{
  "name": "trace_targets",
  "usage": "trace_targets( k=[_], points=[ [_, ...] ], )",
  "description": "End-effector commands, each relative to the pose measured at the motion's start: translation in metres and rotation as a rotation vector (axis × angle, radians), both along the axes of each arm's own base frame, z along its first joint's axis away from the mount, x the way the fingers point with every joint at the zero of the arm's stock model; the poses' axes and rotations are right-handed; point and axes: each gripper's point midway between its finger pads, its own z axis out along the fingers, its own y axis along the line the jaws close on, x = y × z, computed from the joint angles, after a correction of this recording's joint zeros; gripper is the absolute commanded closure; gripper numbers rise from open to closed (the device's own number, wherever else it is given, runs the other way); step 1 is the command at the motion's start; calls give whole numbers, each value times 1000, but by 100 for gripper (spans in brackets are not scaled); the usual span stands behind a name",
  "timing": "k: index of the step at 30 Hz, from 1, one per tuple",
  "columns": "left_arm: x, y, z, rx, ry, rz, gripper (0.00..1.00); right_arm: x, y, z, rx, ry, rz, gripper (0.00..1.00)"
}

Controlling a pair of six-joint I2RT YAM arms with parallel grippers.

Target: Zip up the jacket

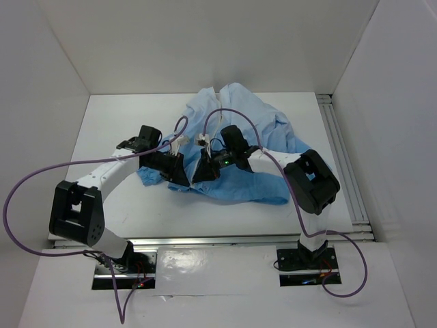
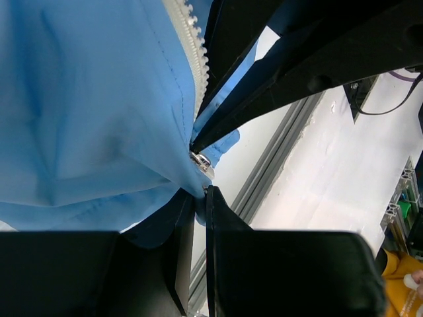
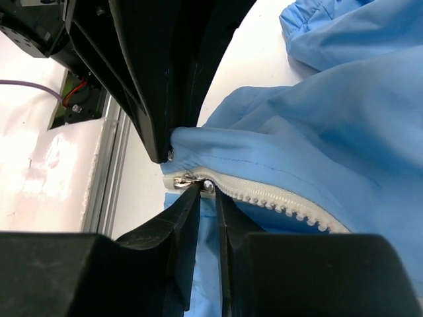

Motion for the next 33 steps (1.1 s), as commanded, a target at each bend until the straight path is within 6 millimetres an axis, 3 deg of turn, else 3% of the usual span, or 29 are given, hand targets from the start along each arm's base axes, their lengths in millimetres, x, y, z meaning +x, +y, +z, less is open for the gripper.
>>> trace_targets(
  k=[1, 7, 10, 16, 23, 33],
  points=[
    [-2, -2, 13, -36, -30, -9, 100, 1, 4, 20, 53, -72, 4, 78],
    [-5, -1, 13, -37, -32, -9, 100, 4, 2, 32, 114, -37, -5, 58],
    [-3, -2, 16, -41, -51, -9, 100, 8, -3, 42, 156, -20, -5, 54],
    [-7, -3, 20, -64, -91, -31, 100, 4, -6, 42, 151, 6, 36, 45],
    [-14, -2, 37, -87, -184, -42, 100, -3, -6, 50, 172, 12, 96, 43],
    [-14, -3, 33, -92, -164, -47, 100, -6, -3, 55, 183, 1, 115, 43]
  ],
)
